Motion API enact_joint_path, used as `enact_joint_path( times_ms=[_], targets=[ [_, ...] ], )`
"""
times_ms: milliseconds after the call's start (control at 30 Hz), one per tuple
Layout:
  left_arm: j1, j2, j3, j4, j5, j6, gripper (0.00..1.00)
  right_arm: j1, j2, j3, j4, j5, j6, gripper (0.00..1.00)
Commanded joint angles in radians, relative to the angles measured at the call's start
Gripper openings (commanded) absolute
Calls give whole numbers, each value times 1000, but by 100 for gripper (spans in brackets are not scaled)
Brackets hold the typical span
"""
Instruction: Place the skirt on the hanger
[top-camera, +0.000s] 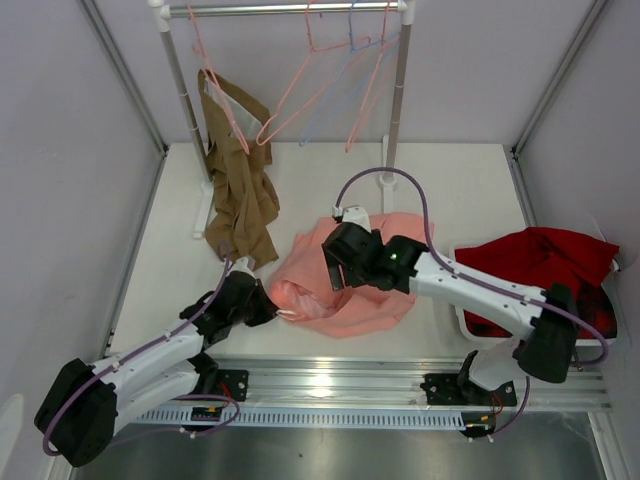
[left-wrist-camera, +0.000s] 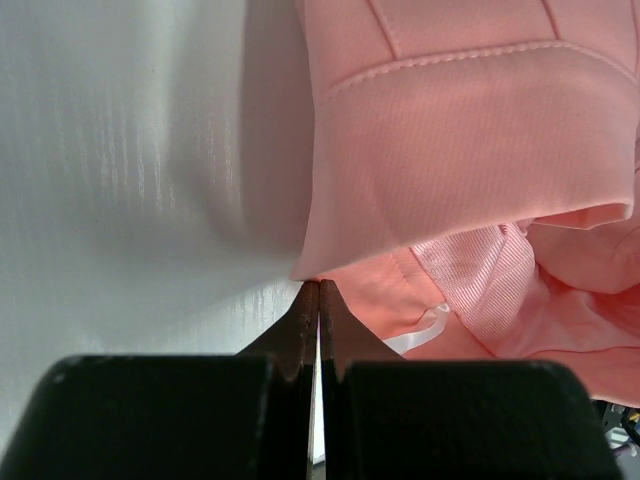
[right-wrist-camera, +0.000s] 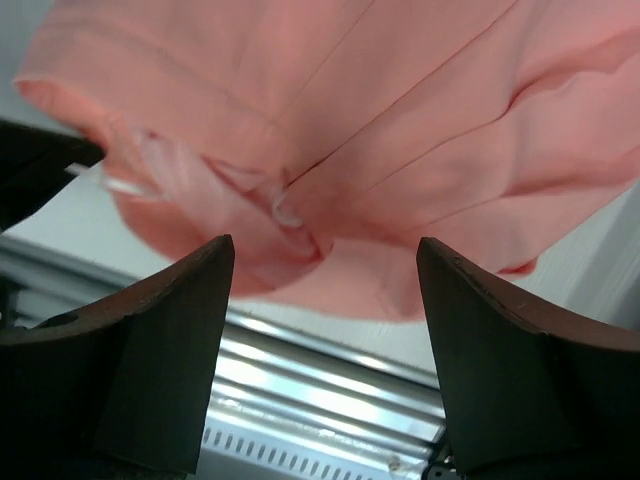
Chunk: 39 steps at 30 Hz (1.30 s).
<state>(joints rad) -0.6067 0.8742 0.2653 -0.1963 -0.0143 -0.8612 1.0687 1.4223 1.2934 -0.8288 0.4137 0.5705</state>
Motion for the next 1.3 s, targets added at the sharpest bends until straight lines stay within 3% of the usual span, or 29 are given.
enact_joint_path(
  times_ms=[0,133,367,500,533,567,733,900,1033,1133,1267],
  targets=[
    [-4,-20,17,-5,2,27,0,-47,101,30,-13,-15,-124,78],
    [-4,-21,17,1,2,27,0,-41,152,-17,3,-96,-130,72],
    [-5,6,5,31,7,30,0,26,55,-149,-46,-101,-19,56],
    [-5,19,-3,40,7,36,0,69,-46,-255,-85,-111,64,32],
    [-5,22,-1,44,7,37,0,80,-63,-273,-90,-108,86,18],
    [-5,31,-1,50,32,39,0,89,-75,-293,-93,-110,124,13],
    [-5,57,6,63,40,44,0,155,-143,-419,-81,-127,267,3],
    [-5,77,12,67,43,50,0,273,-137,-526,-9,-116,429,0],
    [-5,82,20,63,42,57,0,347,-71,-601,111,-113,522,12],
    [-5,89,26,61,43,60,0,372,-13,-600,172,-102,497,29],
    [-4,83,43,54,71,79,0,370,85,-530,158,-66,451,37]
  ],
)
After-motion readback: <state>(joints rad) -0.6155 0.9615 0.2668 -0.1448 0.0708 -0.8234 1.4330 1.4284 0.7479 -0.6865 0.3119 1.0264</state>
